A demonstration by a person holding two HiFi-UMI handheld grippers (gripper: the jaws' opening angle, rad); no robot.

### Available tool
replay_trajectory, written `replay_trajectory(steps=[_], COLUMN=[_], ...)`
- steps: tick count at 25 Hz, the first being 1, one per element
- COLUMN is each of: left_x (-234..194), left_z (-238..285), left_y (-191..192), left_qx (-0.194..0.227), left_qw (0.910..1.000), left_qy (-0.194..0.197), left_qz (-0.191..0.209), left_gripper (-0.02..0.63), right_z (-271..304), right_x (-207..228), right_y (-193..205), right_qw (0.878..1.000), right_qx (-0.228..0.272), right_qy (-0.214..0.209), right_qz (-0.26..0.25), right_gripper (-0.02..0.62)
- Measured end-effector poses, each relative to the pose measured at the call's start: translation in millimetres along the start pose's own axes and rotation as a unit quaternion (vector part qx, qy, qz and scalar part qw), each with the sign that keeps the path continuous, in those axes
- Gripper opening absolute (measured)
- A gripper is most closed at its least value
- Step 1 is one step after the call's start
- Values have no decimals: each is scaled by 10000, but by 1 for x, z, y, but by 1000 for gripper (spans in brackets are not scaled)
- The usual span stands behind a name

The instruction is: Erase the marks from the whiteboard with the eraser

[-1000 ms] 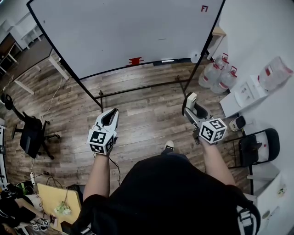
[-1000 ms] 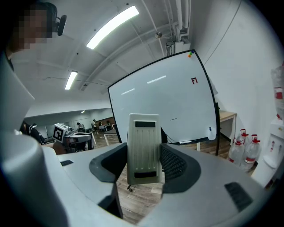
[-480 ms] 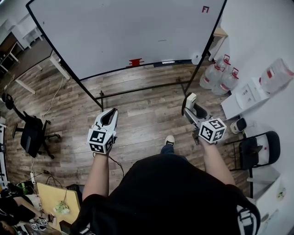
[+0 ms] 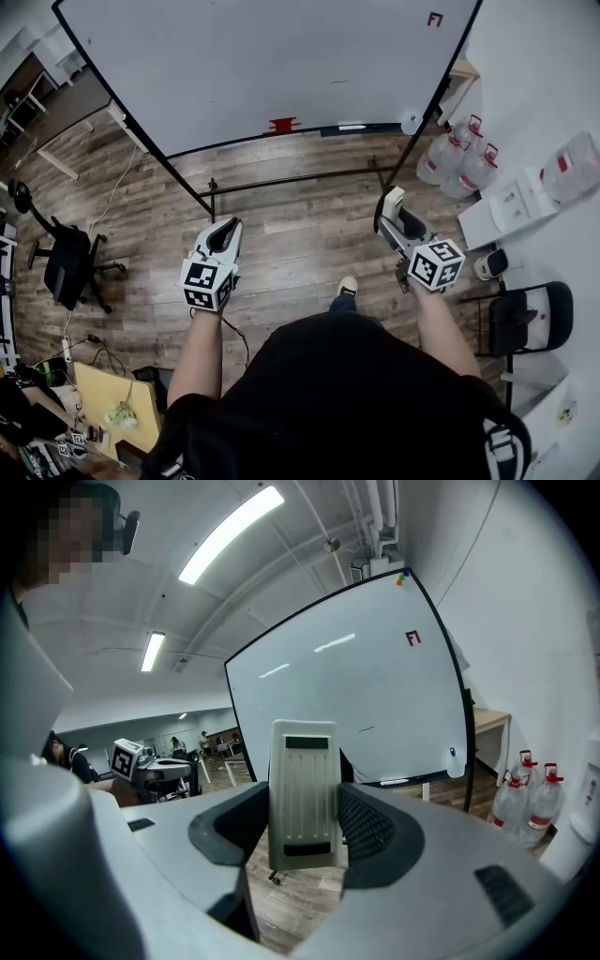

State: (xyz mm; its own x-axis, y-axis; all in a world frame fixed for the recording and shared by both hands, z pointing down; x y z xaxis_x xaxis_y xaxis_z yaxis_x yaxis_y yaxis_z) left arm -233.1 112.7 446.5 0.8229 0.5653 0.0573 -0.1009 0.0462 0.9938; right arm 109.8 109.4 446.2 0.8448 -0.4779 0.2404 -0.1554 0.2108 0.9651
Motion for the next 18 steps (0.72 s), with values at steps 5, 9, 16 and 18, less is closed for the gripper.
replay_trajectory(steps=[5,9,16,18], left_x=[1,6,6,6], left_z=[19,35,63,70], left_y=[5,8,19,20], left_qx=[-90,-168,-320,-319], left_qw=[10000,9998,9994,9994], left_qy=[-24,-13,6,-4], left_qz=[-25,-110,-125,-158], left_gripper=[37,37,37,37], right_z=[10,15,28,32], right_x=[16,31,55,59], right_y=[1,1,2,2], right_qw=[10000,9999,9998,9998], right_qx=[-41,-87,-166,-201], right_qy=[-24,-16,-13,-24], right_qz=[37,57,76,81], right_gripper=[229,229,229,229])
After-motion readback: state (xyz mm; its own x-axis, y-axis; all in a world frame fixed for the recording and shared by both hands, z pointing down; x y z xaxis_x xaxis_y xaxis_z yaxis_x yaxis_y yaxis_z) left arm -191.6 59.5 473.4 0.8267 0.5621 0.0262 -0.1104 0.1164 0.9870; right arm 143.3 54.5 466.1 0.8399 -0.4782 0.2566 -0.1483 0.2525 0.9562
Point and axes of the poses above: the fingertips, and each gripper's own axes: z forward along the fingers, x to its right, y out of its underside, the point moved 1 cm from there along -z, backward along the fingers, and after that the axes turned 10 degrees about x, right-handed, at the moved point
